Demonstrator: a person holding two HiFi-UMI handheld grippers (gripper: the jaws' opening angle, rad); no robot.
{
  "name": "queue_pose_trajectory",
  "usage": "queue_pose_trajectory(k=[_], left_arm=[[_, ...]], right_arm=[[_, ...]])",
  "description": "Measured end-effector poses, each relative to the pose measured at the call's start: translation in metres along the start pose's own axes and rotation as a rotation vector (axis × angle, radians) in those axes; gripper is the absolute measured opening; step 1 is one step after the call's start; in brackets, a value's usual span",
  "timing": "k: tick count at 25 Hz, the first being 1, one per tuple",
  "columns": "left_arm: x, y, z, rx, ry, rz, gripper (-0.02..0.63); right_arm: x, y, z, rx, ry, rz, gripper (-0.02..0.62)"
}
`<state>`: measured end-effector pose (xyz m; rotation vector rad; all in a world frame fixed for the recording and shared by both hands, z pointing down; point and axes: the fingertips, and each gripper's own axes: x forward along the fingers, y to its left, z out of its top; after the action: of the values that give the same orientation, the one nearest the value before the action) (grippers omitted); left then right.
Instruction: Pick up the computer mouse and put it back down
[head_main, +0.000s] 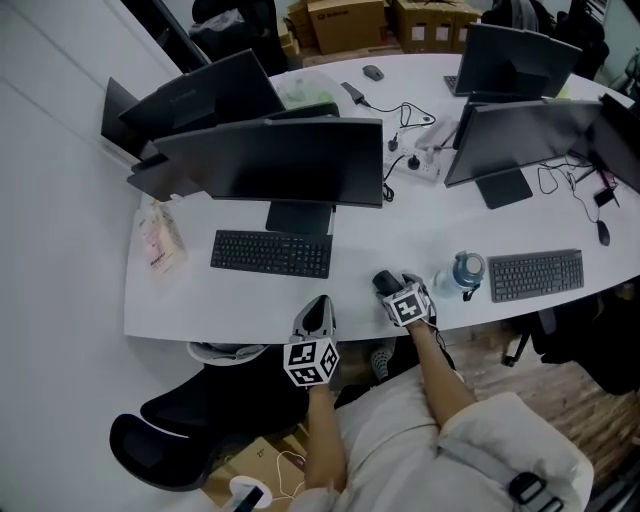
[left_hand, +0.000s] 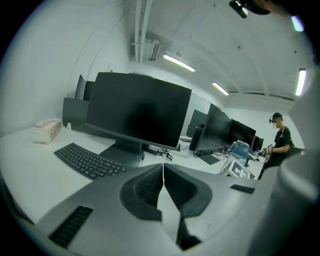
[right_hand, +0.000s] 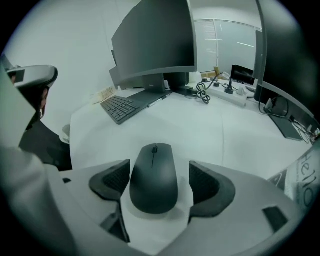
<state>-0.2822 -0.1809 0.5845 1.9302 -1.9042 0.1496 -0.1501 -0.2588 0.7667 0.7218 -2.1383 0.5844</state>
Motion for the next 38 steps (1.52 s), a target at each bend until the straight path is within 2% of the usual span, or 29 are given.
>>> queue_pose_trajectory(k=[9,16,22,28,32,38], left_arm=[[0.005,-0.019,0.001,0.008,-0.019,-0.054,0.025],[0.008,-0.032,0.008,0.007,-0.041,-0.09,0.025],[0.013,-0.036,0.006,-0.003,-0.036,-0.104,0.025],[0.017,-0.044,-0.001,-0.006,-0.022,-0.125,0.025],[0.02,-0.056,-0.007,-0.004,-0.008,-0.147,0.025],[0.021,-0.07,-0.018,0.006,0.015,-0.184,0.025]], right_arm=[[-0.037,0.007,0.022,-0.066,-0.062,0.002,0.374],[-0.07,0.026,0.043,-0.087,-0.099,0.05,0.369],[-0.099,0.03,0.058,-0.076,-0.191,0.071,0.353],[-0.122,0.031,0.055,-0.046,-0.294,0.119,0.343],[-0.135,0.027,0.046,-0.018,-0.305,0.114,0.324],[-0.155,0.026,0.035,0.004,-0.364,0.125,0.239]])
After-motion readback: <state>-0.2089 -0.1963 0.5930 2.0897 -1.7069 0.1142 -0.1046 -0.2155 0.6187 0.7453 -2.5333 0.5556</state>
